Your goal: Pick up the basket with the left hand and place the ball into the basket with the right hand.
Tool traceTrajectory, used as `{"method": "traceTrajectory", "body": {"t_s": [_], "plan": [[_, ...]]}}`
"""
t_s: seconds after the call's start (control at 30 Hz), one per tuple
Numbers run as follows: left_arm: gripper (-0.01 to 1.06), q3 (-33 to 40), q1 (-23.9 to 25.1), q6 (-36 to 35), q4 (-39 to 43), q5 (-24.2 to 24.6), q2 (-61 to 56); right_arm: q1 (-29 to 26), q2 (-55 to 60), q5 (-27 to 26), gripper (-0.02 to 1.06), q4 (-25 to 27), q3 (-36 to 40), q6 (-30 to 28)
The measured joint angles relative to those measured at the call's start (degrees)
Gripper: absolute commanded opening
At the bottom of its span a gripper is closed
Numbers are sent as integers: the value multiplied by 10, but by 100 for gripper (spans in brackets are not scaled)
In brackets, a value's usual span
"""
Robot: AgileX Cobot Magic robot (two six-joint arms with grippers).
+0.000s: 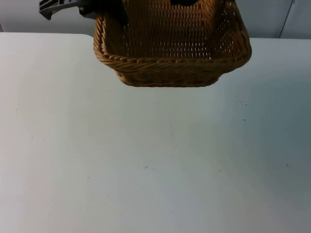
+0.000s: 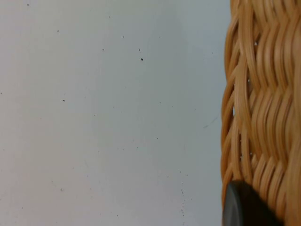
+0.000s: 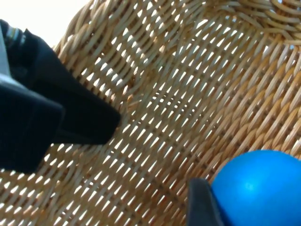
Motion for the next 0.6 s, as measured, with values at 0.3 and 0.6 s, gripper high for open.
{"method": "traceTrajectory", "body": {"t_s": [0.3, 0.6], "plan": [[0, 0, 0, 1, 1, 0, 0, 0, 0, -5, 61, 1, 0, 2], [0, 0, 0, 2, 1, 0, 0, 0, 0, -5, 82, 12, 0, 2]]}}
